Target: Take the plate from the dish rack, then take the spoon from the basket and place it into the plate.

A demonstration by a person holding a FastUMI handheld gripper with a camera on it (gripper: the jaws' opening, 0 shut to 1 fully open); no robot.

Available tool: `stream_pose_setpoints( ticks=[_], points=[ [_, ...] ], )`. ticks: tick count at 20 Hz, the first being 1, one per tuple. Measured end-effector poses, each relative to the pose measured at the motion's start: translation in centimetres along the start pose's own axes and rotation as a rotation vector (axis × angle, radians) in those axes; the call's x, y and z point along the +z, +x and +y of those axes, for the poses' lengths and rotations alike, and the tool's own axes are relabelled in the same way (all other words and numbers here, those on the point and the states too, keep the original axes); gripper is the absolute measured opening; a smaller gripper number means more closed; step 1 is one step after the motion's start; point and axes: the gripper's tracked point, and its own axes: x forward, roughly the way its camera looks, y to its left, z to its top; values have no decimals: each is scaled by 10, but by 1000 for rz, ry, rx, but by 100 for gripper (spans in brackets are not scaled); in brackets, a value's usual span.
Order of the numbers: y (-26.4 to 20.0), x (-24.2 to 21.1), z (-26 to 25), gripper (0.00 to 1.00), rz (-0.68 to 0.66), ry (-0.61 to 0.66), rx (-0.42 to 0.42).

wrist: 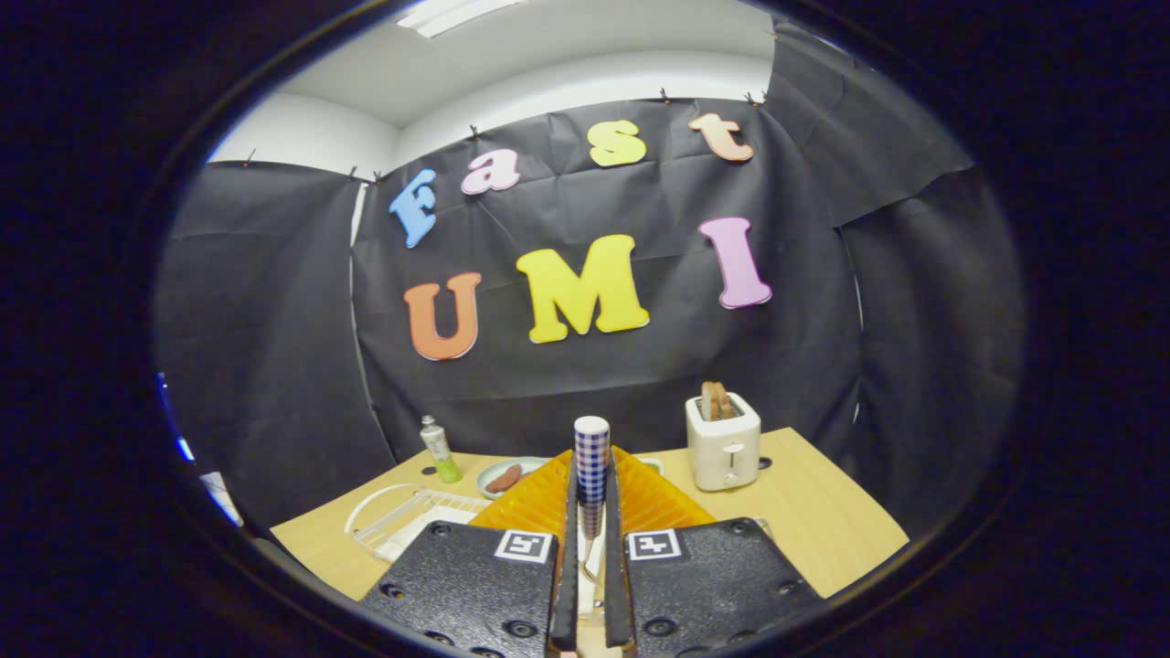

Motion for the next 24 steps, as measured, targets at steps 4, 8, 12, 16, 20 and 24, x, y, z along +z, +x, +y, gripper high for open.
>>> stream_pose_setpoints(
  ticks=[4, 8, 12, 16, 20, 24],
  points=[
    [-21, -47, 50, 17, 31, 8, 56],
    [-32, -100, 83, 17, 44, -5, 55],
    [-40, -140, 118, 17, 20, -29, 80],
    [-39, -177, 140, 17, 67, -55, 102],
    [-36, -198, 152, 17, 114, -60, 126],
    [-32, -206, 140, 19, 141, -45, 111]
  ],
)
